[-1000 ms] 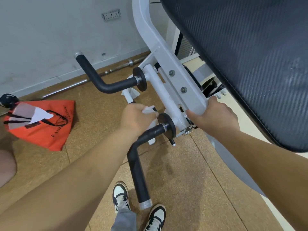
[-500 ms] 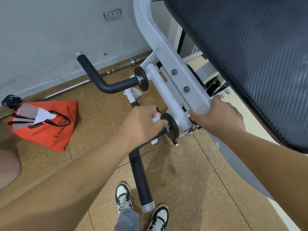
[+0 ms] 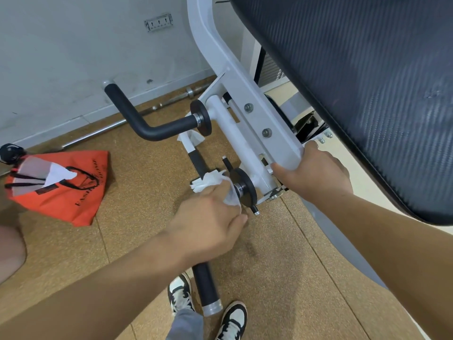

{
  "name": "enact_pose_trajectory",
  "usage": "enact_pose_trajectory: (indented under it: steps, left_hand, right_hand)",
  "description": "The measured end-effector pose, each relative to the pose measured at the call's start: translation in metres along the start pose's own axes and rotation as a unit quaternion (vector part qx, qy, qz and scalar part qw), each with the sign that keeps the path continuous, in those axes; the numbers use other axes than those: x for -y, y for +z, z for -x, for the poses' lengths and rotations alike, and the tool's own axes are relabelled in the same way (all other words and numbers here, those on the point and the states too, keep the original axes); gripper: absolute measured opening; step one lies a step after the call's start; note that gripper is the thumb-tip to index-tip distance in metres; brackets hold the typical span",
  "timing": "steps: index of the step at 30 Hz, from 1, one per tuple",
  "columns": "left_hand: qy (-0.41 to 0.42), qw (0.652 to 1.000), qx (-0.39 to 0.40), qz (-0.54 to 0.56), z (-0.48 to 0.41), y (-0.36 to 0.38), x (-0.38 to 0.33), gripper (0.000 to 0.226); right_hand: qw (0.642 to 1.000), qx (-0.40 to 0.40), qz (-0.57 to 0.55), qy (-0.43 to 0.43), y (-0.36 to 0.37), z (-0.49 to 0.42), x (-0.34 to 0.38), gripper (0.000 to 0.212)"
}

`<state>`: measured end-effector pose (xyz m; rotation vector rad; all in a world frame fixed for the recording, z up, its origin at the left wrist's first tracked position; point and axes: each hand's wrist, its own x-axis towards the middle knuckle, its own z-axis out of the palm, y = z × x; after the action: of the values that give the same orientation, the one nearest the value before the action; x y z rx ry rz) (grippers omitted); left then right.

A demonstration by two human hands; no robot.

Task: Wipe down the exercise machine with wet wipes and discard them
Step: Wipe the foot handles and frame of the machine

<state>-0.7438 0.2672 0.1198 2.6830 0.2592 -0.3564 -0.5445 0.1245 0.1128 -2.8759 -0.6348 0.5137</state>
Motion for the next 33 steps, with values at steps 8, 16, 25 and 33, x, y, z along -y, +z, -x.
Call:
enact_pose_trajectory:
  steps: [8,16,25,33]
  left_hand:
    - [-0.096,0.988,0.097,0.073,-0.058,-0.009,0.023,0.037]
    - [-0.160,0.973,0.129,0.110,-0.071,0.008,0.031,0.031]
    - [-0.174,0.899,0.320,0.243,-0.090,0.014,0.045,0.038]
    - [-0.165,0.965,0.205,-0.020,-0.076,0.023,0.024,0.022]
  right_hand:
    - [1.000,0.013,-0.002,0.003,-0.001,-0.002,-0.001,0.058]
    - [1.000,0.014,-0.003,0.007,0.001,-0.004,-0.002,0.058]
    - [1.000,0.008,0.006,0.008,0.002,-0.003,-0.001,0.060]
    - [1.000,0.007,0.005,0.011,0.000,-0.003,0.000,0.059]
